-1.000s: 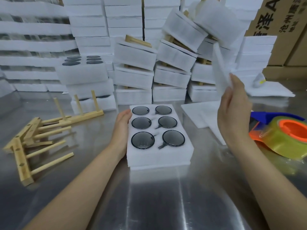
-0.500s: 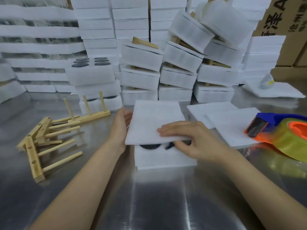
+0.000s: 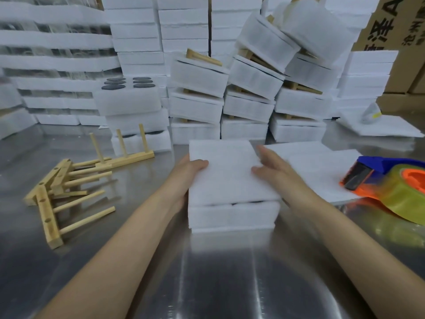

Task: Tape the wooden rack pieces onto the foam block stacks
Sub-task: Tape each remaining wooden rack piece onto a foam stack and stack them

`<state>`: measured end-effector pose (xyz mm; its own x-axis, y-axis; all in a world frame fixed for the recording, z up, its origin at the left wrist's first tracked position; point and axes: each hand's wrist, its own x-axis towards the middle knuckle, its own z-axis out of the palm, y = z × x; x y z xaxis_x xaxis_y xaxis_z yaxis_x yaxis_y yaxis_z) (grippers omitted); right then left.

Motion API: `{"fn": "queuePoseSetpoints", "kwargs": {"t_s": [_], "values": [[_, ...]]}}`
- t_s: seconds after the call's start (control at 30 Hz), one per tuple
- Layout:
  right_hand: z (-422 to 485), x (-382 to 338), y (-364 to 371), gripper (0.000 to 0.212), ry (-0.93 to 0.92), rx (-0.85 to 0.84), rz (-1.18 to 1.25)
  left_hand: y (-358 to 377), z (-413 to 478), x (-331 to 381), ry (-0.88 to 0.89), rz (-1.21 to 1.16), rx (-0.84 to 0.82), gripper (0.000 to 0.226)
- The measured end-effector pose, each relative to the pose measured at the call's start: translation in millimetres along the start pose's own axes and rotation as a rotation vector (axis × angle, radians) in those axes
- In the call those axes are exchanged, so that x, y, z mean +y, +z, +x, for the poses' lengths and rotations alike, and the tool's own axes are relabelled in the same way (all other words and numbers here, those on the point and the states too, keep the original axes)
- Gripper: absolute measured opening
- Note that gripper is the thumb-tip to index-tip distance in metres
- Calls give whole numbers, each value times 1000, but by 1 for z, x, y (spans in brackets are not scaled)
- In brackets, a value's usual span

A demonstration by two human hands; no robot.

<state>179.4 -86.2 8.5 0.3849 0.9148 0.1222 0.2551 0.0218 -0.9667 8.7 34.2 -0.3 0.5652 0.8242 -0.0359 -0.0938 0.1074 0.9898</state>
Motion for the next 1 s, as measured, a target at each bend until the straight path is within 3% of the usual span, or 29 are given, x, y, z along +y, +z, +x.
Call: {"fn": "queuePoseSetpoints", "kwargs": {"t_s": [0.1, 0.33, 0.47, 0.6, 0.77, 1.0], "values": [[2, 6, 1, 58, 200, -56, 79, 1, -3, 3, -44, -49, -14, 15], [1, 6, 5, 57, 167, -28, 24, 3, -6, 2, -63, -55, 28, 21], [2, 9, 4, 61, 188, -27, 125, 1, -4, 2, -43, -43, 19, 25], [3, 14, 0, 65, 192, -73, 203, -5, -5, 3, -56, -15, -39, 25], [5, 18, -5, 66, 148, -130, 196, -11, -5, 7, -34, 40, -147, 45], [5, 19, -8, 48, 81, -230, 73, -15, -7, 8, -67, 14, -223, 51]]}}
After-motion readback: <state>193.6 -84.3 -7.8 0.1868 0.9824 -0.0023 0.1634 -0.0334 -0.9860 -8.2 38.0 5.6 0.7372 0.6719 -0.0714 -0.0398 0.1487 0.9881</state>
